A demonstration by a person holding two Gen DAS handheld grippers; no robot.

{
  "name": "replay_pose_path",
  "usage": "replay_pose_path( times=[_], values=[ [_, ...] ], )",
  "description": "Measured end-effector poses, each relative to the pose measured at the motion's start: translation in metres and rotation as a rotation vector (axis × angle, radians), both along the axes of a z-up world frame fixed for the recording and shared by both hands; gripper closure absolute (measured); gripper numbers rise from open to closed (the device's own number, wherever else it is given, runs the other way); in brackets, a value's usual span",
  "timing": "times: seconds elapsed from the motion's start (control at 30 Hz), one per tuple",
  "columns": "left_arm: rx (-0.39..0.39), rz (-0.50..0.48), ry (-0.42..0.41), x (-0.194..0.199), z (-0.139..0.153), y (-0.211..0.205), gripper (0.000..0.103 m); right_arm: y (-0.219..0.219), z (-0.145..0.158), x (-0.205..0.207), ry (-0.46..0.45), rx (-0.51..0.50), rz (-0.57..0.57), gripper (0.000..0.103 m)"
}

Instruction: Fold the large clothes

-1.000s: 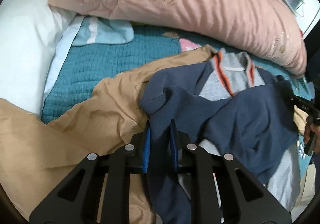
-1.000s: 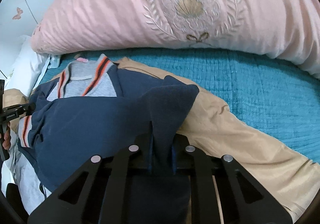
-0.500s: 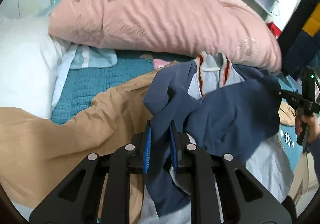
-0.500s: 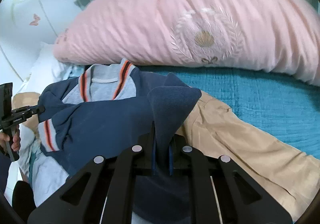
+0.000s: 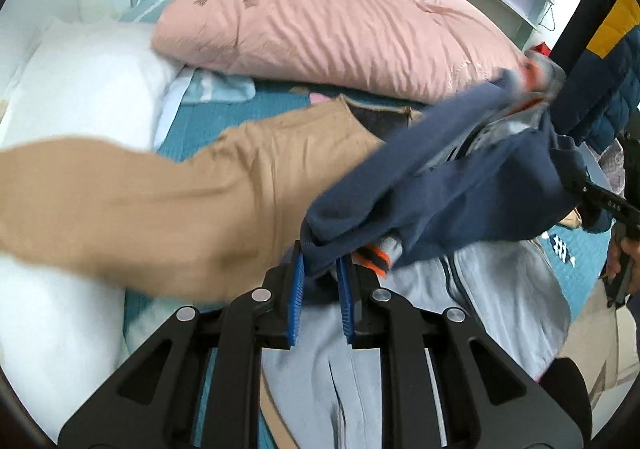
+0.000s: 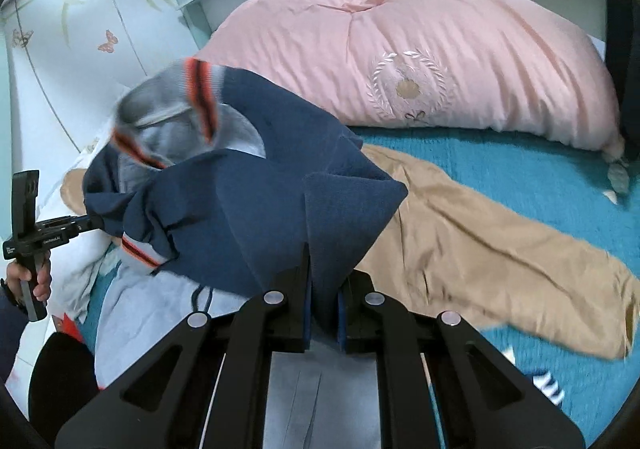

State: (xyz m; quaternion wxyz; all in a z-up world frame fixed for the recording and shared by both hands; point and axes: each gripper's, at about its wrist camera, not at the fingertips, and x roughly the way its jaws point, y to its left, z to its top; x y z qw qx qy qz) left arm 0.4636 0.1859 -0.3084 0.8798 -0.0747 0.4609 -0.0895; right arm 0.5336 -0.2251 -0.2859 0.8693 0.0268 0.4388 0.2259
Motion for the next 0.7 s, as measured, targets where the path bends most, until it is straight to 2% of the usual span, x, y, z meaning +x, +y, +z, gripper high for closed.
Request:
replay_pose_path(
  times=[0.13,0.2,0.27,0.37,0.5,0.6,0.63,0.7],
  values=[
    [-0.024,0.040,0.029,-0.033,-0.005,0.005,0.090,-0.006,0.004,-0.036,-0.002,-0.020,-0.004,0.095],
    [-0.025,0.075,0.036,-0.048,-0.009,0.012,0.102,-0.004,0.003,-0.058,-0.020,-0.078,0.010,0.095],
    [-0.052,0.094,0.062,-0.062,-0.016,0.020,0.102,-0.005,0.001,-0.077,-0.007,-0.082,0.027,0.094],
    [-0.037,0.108,0.097,-0.082,-0.028,0.022,0.102,-0.003,-0.008,-0.108,-0.011,-0.144,0.046,0.094],
    [-0.043,0.079,0.121,-0.101,-0.034,0.016,0.102,0.005,-0.031,-0.146,-0.020,-0.255,0.079,0.094],
    [-0.103,0.056,0.165,-0.105,-0.035,0.013,0.100,0.010,-0.039,-0.159,-0.034,-0.310,0.096,0.094],
    [-0.119,0.048,0.181,-0.105,-0.037,0.013,0.097,0.009,-0.041,-0.159,-0.029,-0.306,0.092,0.094],
    [-0.117,0.070,0.201,-0.102,-0.041,0.013,0.069,0.007,-0.041,-0.157,-0.029,-0.288,0.077,0.094]
  ],
)
